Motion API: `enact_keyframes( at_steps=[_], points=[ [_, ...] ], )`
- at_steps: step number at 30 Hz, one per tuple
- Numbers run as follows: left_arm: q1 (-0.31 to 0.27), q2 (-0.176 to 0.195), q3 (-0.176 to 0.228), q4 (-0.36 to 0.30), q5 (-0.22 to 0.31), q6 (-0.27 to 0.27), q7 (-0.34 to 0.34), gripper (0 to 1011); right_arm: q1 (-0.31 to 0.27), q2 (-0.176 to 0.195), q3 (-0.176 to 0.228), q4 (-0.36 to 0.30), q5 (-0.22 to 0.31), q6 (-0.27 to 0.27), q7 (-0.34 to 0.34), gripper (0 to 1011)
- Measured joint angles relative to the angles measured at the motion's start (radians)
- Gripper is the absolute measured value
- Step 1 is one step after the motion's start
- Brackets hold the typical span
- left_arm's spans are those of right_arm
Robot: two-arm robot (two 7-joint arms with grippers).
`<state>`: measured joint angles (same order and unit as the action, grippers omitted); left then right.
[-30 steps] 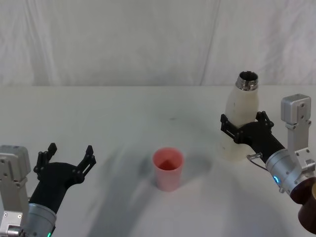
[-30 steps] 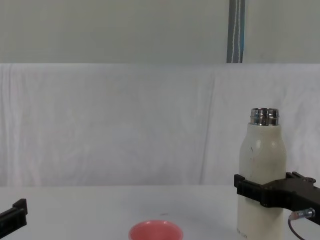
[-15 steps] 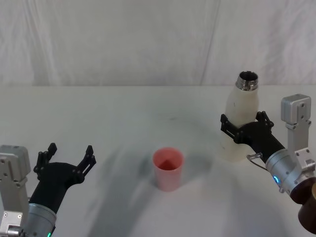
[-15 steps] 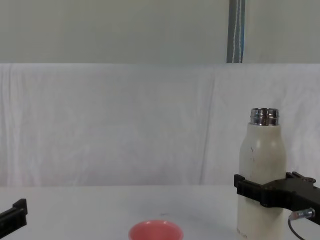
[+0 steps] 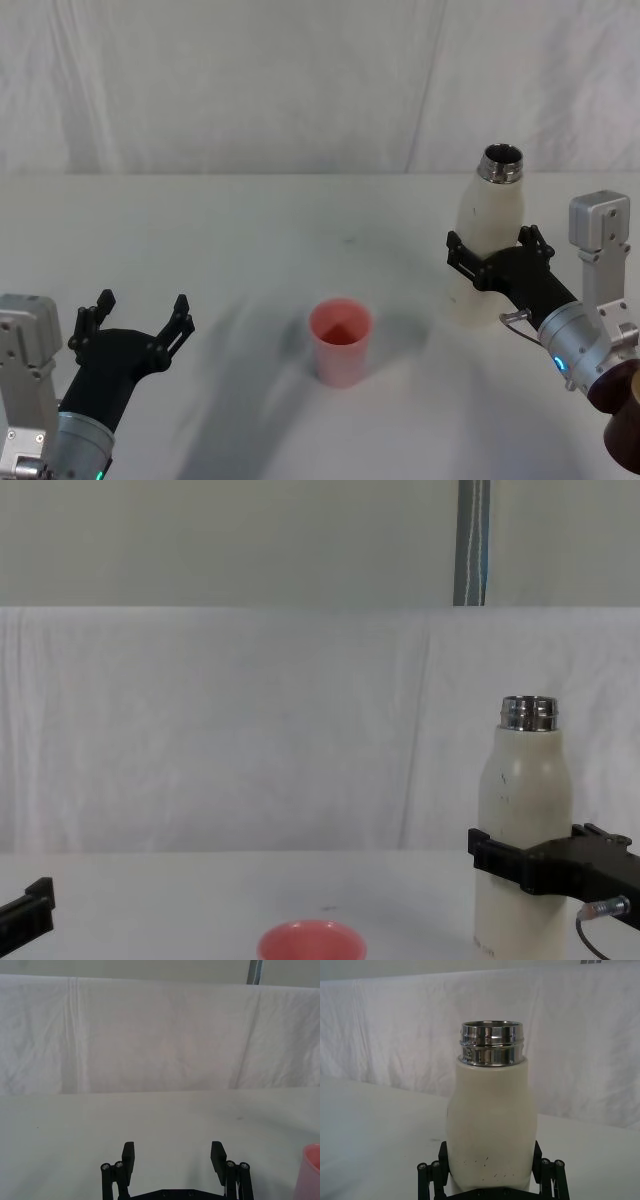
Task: Grasp the thermos with one hand and pour water into the cup lid.
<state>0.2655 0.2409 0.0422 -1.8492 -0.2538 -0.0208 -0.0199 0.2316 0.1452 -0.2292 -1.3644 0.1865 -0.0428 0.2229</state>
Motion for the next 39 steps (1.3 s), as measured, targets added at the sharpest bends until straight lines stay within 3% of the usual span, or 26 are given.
enact_keyframes(
  at_steps=[25, 34, 39],
  points=[
    [0.0, 0.0, 0.0, 0.0, 0.0, 0.0, 0.0, 1001, -0.005, 0.008, 0.003, -0.013, 0.001, 0.003, 0.006, 950],
    [0.0, 0.0, 0.0, 0.0, 0.0, 0.0, 0.0, 1001, -0.011, 0.043, 0.01, -0.063, -0.003, 0.013, 0.021, 950],
    [0.0, 0.0, 0.0, 0.0, 0.0, 0.0, 0.0, 1001, -0.01, 0.08, 0.005, -0.096, -0.024, 0.011, 0.04, 950]
  ],
)
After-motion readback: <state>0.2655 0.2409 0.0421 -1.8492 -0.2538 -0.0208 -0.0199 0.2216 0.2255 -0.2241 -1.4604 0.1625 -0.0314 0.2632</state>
